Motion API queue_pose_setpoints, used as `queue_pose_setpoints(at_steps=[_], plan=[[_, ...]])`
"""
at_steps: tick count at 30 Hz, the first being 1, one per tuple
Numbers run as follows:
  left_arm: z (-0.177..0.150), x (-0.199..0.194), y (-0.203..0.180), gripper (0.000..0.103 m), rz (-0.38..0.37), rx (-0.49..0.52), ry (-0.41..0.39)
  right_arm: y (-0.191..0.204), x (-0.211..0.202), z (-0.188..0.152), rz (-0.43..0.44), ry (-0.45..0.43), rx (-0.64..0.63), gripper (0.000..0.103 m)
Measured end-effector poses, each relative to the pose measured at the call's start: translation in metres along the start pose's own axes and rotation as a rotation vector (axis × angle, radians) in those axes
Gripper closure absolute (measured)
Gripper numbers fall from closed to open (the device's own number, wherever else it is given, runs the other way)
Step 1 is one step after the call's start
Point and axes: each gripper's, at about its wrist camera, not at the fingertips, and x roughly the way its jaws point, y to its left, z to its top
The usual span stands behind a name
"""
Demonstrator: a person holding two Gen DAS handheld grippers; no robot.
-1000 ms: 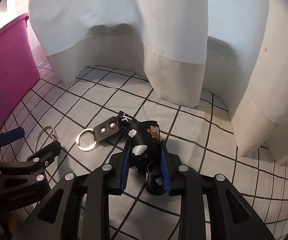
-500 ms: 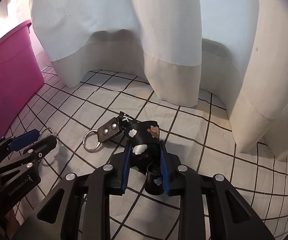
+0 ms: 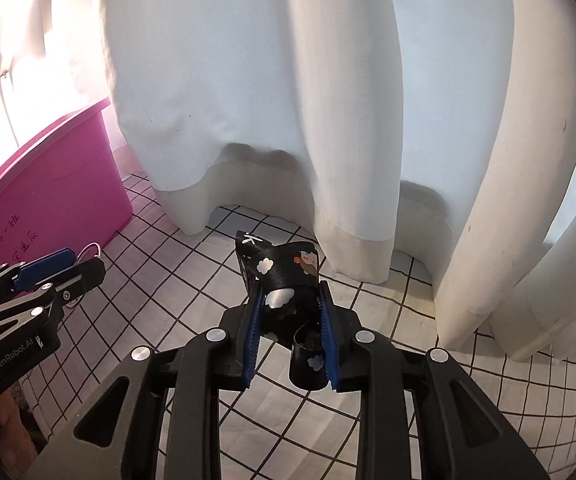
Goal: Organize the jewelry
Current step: 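Carry bangle and keychain into the pink tub and open both tools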
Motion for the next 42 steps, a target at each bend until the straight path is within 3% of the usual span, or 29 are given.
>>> queue_pose_setpoints(at_steps=[6, 13, 22, 27, 31, 37, 42], plan=[[0.027, -0.043, 0.017, 0.061, 0.019, -0.018, -0.06, 0.018, -0.043, 0.035, 0.039, -0.076, -0.027, 0.077], [0.054, -0.097, 0.056, 0.061, 0.045, -0.091, -0.157, 0.069, -0.077, 0.082, 0.134, -0.18, -0.097, 0.077], [0.068, -0.134, 0.145, 0.061, 0.2, -0.197, -0.217, 0.162, -0.07, 0.122, 0.308, -0.219, -0.193, 0.077], [0.065, -0.133, 0.194, 0.061, 0.284, -0.239, -0.174, 0.211, -0.059, 0.136, 0.38, -0.176, -0.237, 0.077], [0.063, -0.121, 0.227, 0.061, 0.307, -0.273, -0.107, 0.244, -0.044, 0.142, 0.413, -0.13, -0.266, 0.077], [0.064, -0.107, 0.257, 0.061, 0.3, -0.296, -0.034, 0.272, -0.019, 0.152, 0.432, -0.046, -0.26, 0.077], [0.07, -0.084, 0.272, 0.061, 0.282, -0.31, 0.072, 0.294, 0.014, 0.163, 0.414, 0.05, -0.254, 0.077]])
